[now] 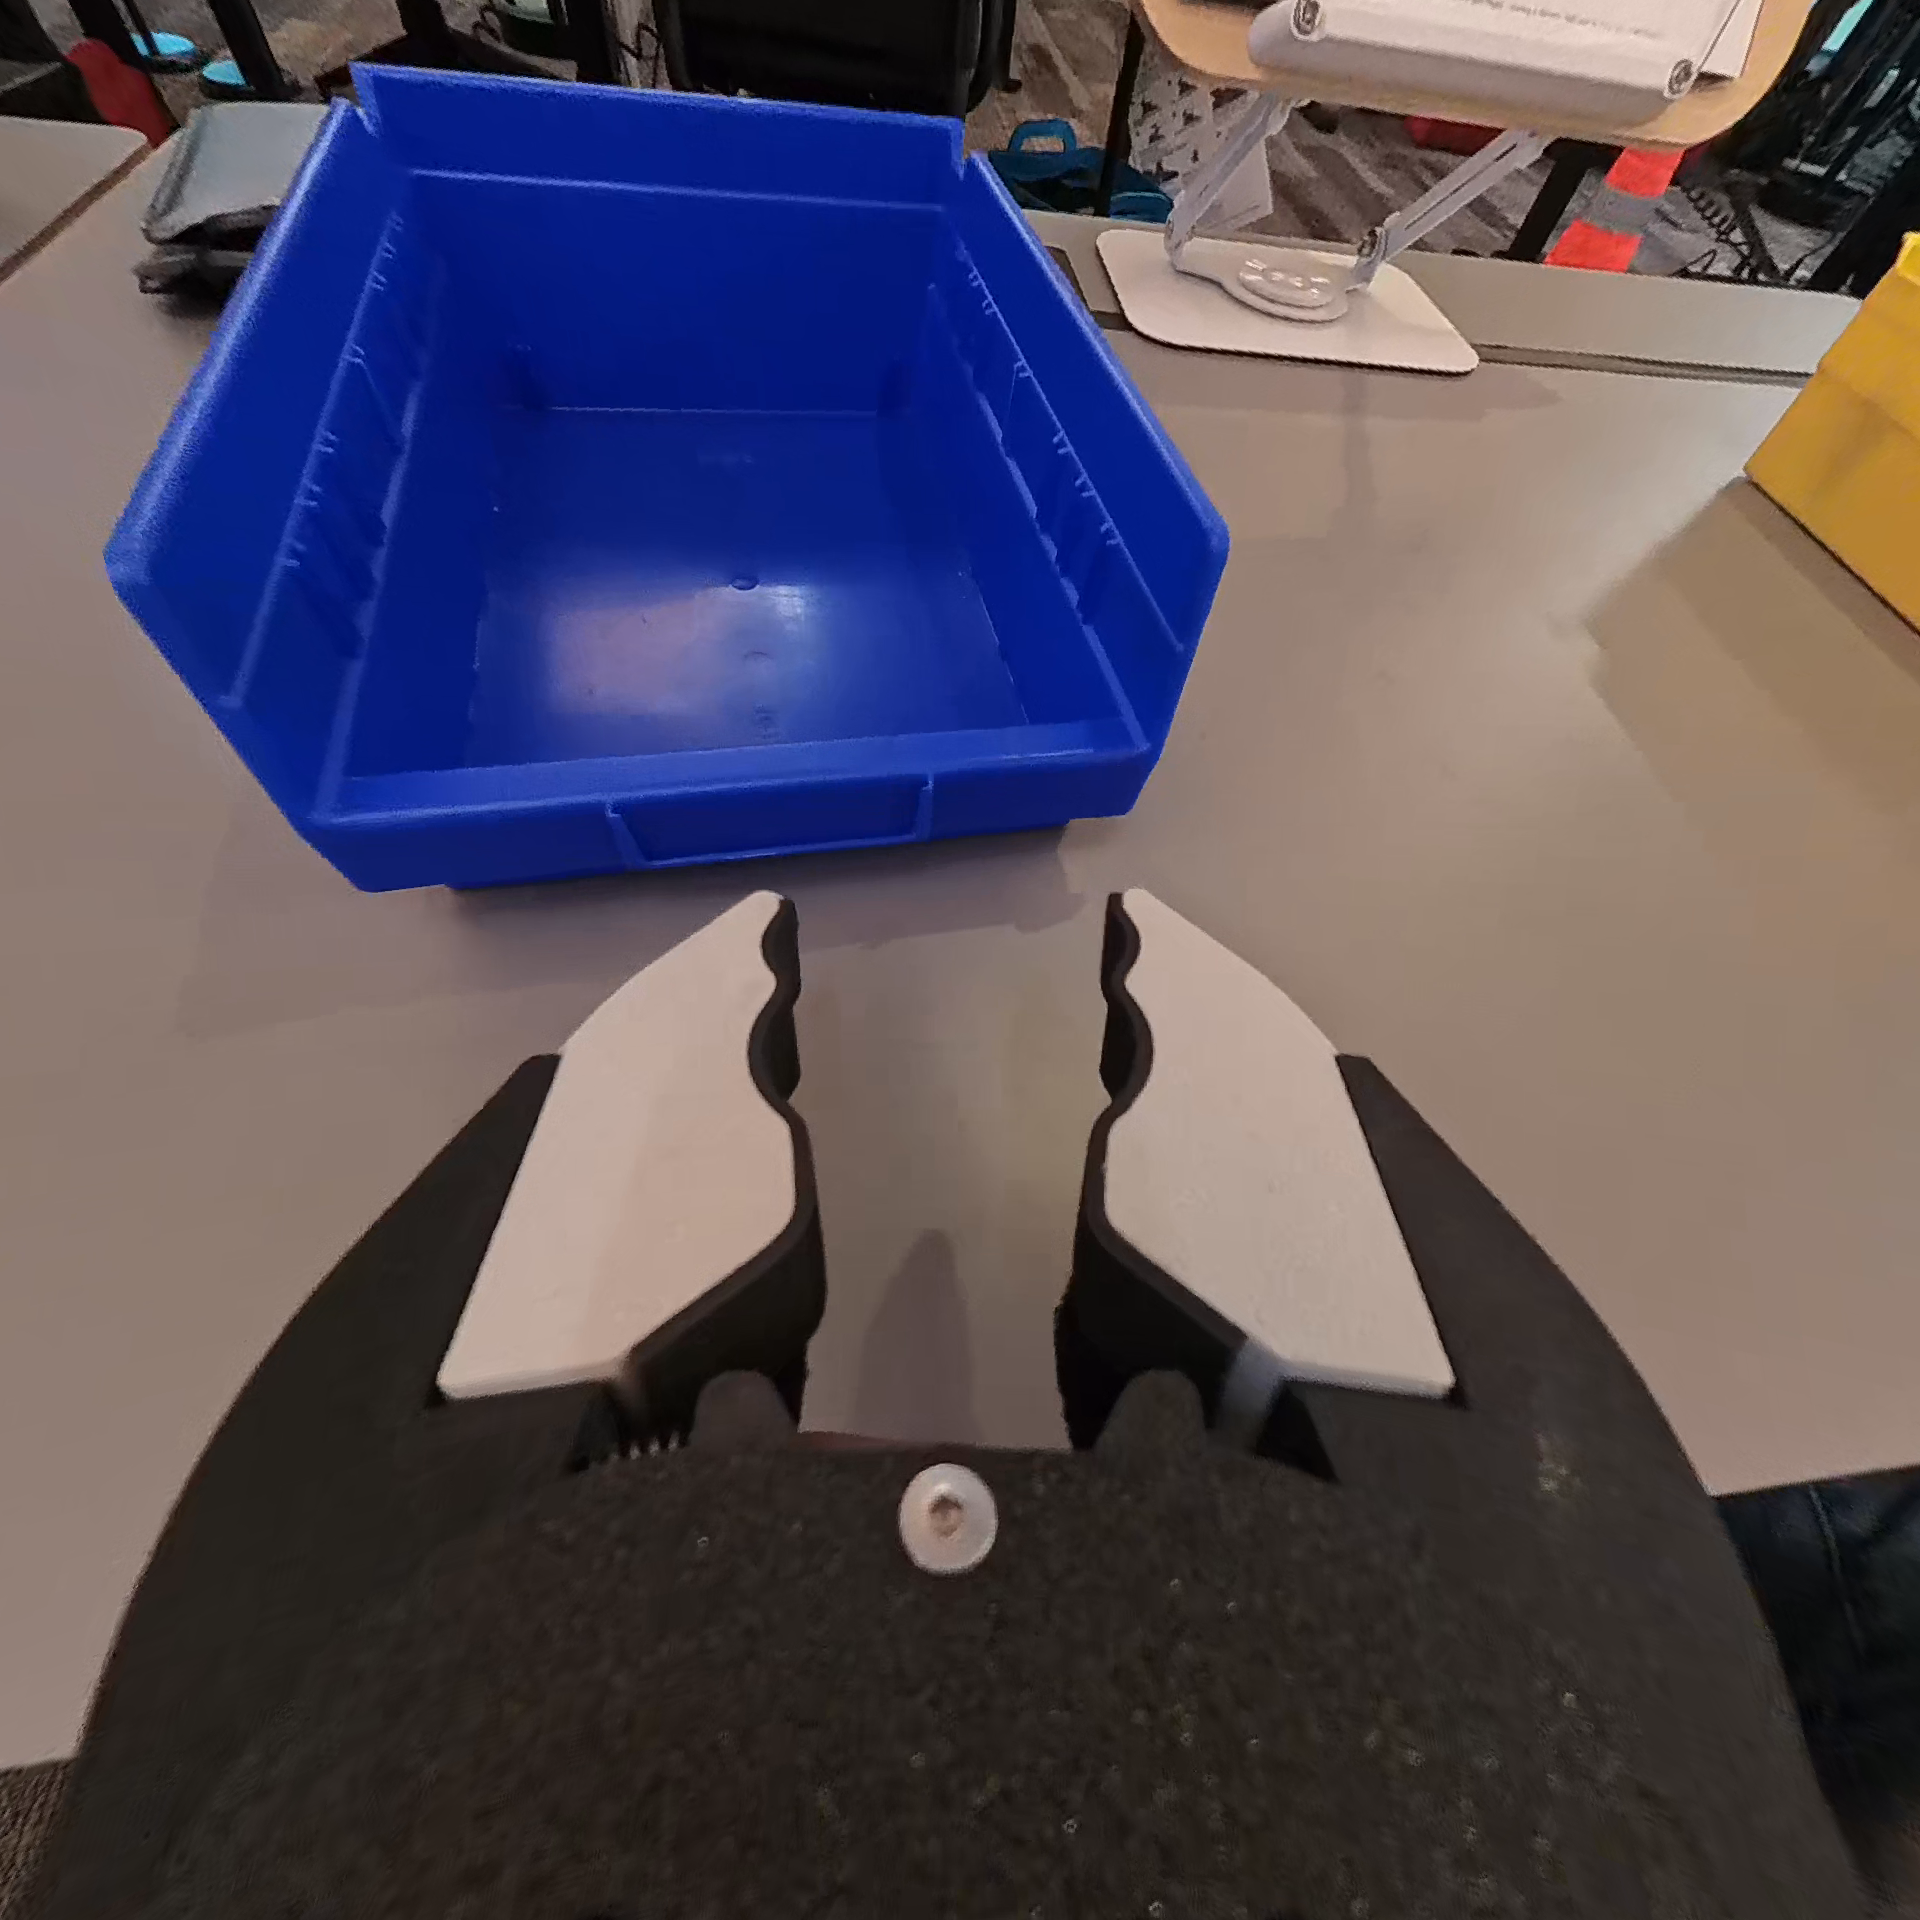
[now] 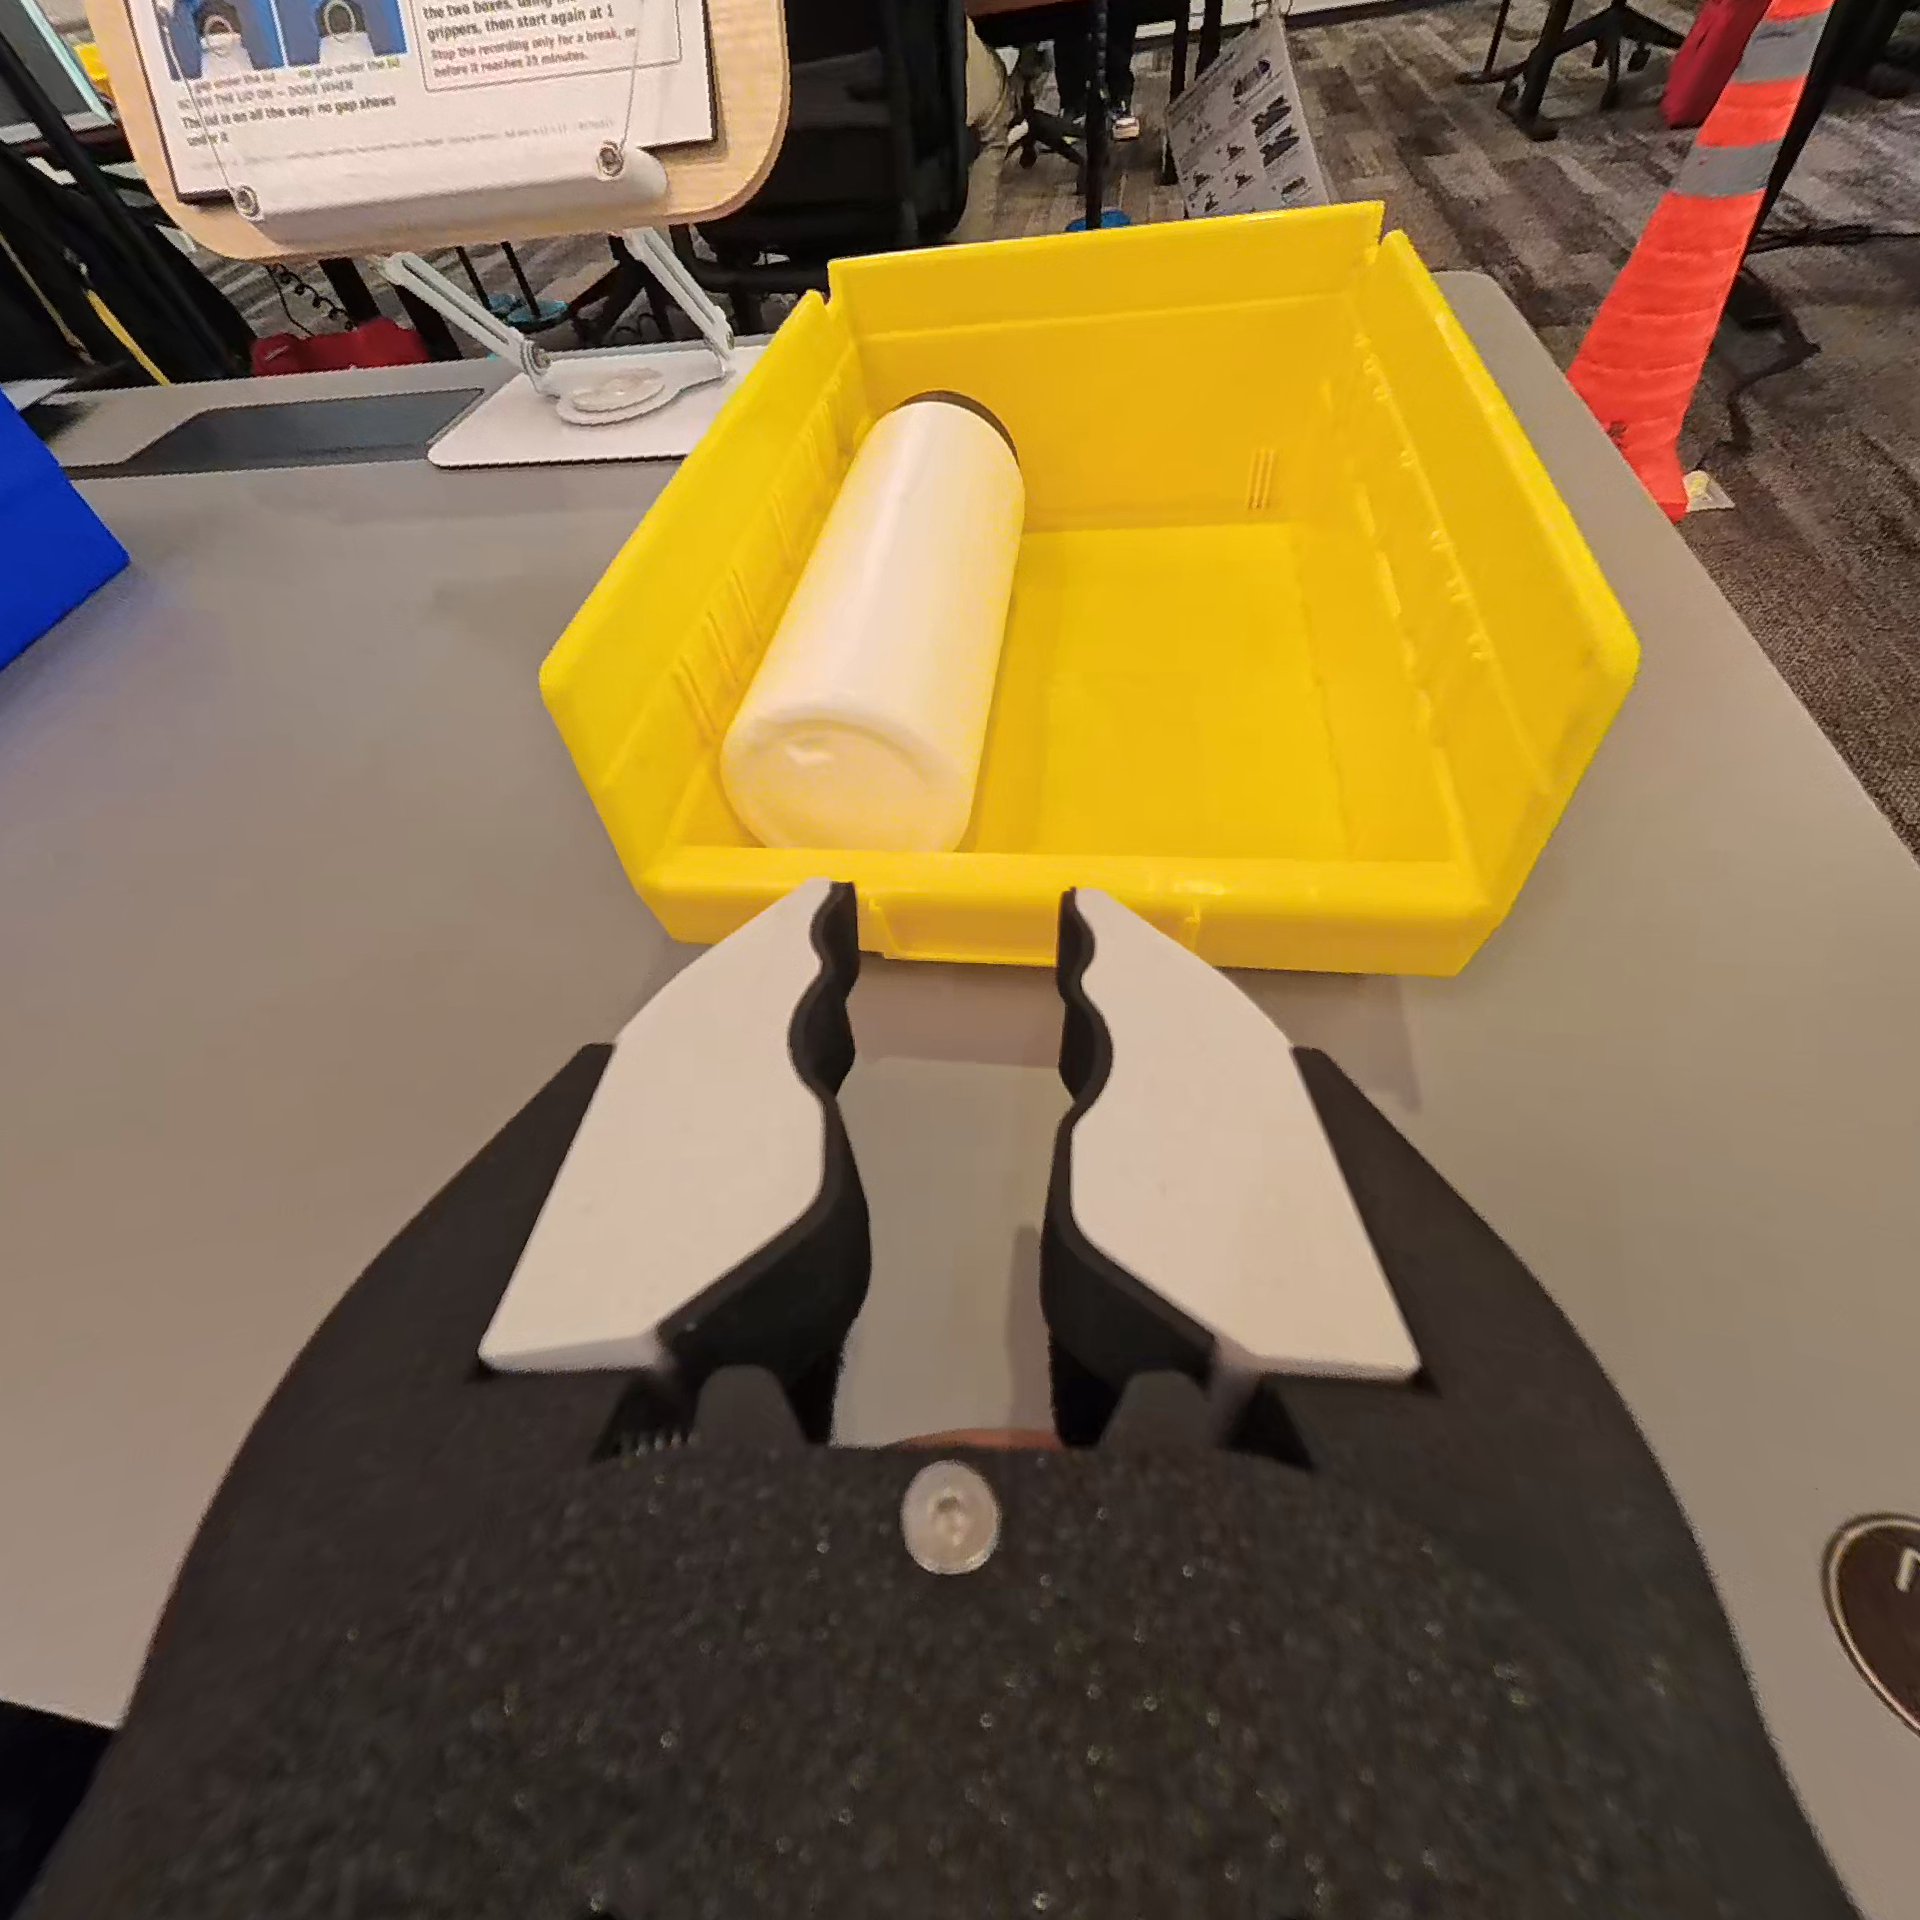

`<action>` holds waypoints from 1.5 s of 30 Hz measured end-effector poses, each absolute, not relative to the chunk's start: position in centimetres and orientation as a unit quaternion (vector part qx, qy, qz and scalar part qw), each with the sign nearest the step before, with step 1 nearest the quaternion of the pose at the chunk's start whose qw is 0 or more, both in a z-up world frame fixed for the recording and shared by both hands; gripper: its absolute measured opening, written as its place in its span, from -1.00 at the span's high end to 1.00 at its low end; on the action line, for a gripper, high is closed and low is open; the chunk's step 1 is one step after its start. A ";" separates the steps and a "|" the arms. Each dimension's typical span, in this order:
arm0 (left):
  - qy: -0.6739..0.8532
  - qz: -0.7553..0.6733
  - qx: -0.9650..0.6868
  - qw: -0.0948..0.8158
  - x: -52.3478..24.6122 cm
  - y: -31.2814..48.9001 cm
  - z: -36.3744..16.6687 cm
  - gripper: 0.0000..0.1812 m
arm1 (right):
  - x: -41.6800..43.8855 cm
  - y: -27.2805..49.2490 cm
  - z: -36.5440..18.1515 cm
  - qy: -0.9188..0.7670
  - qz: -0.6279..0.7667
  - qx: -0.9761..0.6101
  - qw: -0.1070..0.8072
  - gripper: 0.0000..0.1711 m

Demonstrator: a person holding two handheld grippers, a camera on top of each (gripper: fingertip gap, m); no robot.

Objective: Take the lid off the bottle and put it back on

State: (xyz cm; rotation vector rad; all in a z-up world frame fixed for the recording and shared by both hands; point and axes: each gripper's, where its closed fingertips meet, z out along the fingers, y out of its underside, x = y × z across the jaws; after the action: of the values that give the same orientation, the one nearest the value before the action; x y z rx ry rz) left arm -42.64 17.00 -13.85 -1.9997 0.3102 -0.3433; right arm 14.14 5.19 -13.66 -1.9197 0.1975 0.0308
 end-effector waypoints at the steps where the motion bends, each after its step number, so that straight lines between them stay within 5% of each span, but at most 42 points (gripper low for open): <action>1: 0.132 -0.143 -0.834 0.517 -42.5 17.0 -13.9 0.39 | 14.1 5.2 -13.7 0.082 0.014 -0.819 0.568 0.57; 19: 0.158 -0.134 -0.832 0.515 -41.5 16.5 -14.1 0.39 | 13.3 5.6 -14.1 0.074 0.030 -0.823 0.563 0.55; 27: 0.196 -0.142 -0.823 0.514 -39.1 15.6 -14.0 0.35 | 4.6 11.8 -13.3 -0.018 0.091 -0.811 0.577 0.13; 33: 0.274 -0.227 -0.780 0.515 -29.5 13.3 -12.7 0.25 | 0.6 13.2 -14.0 -0.043 0.156 -0.810 0.564 -0.06; 35: 0.311 -0.256 -0.767 0.500 -24.3 12.5 -12.6 0.20 | -1.7 12.2 -13.4 -0.097 0.202 -0.804 0.550 0.23; 41: 0.418 -0.247 -0.730 0.481 -8.5 11.3 -13.5 0.14 | 6.9 7.2 -7.0 0.015 0.087 -0.741 0.666 0.27; 45: 0.383 -0.234 -0.763 0.466 -3.1 14.0 -14.5 0.25 | 12.9 3.4 -9.5 0.170 0.021 -0.762 0.625 0.33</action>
State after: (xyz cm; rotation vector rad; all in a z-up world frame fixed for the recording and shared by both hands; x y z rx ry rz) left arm -3.07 14.02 -14.52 -1.8720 0.9410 -0.5737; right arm 12.92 3.39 -9.51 -1.7476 0.3902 0.0471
